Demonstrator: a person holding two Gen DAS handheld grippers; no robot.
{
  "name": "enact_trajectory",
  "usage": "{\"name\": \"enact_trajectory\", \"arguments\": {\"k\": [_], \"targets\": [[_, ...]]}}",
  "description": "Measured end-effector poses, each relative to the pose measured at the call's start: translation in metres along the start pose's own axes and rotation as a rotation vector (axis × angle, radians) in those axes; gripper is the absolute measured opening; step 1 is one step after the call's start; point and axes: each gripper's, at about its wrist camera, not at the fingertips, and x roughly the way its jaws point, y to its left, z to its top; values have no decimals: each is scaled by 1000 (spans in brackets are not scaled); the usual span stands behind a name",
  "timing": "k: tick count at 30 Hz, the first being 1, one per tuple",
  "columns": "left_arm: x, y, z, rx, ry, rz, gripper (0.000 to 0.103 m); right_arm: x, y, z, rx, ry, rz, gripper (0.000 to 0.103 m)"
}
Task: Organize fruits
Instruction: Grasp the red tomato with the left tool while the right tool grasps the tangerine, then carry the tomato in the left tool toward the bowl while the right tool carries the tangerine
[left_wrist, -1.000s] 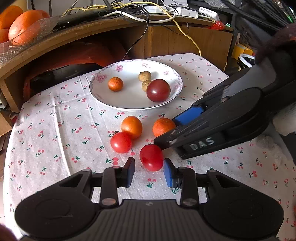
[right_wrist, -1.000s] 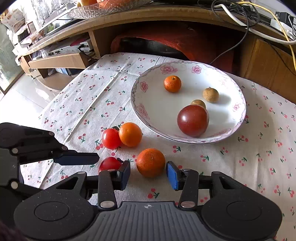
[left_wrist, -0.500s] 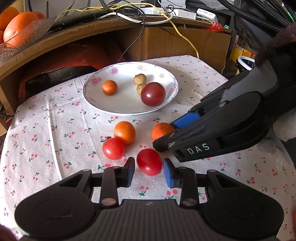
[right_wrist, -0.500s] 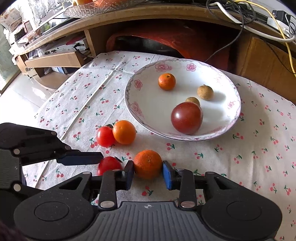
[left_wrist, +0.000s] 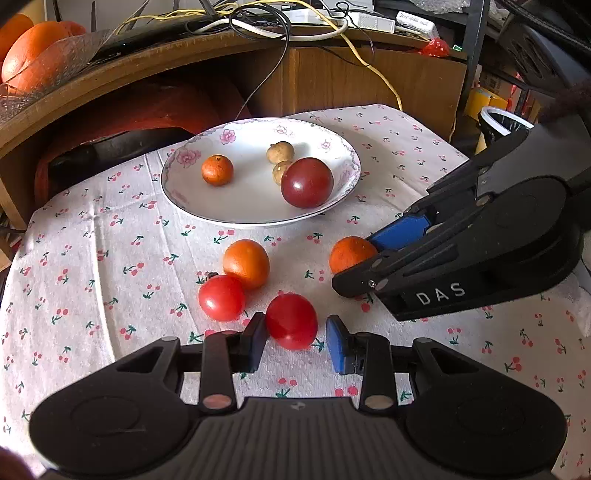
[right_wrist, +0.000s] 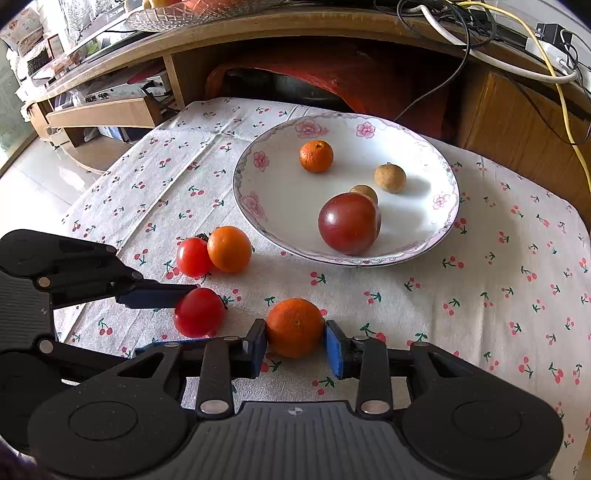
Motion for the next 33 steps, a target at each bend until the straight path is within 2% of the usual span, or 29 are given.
{"name": "enact_trajectory", "arguments": {"k": [33], "targets": [[-1, 0, 1, 6, 13, 19, 40, -1, 3, -1, -18, 5, -21, 28]]}}
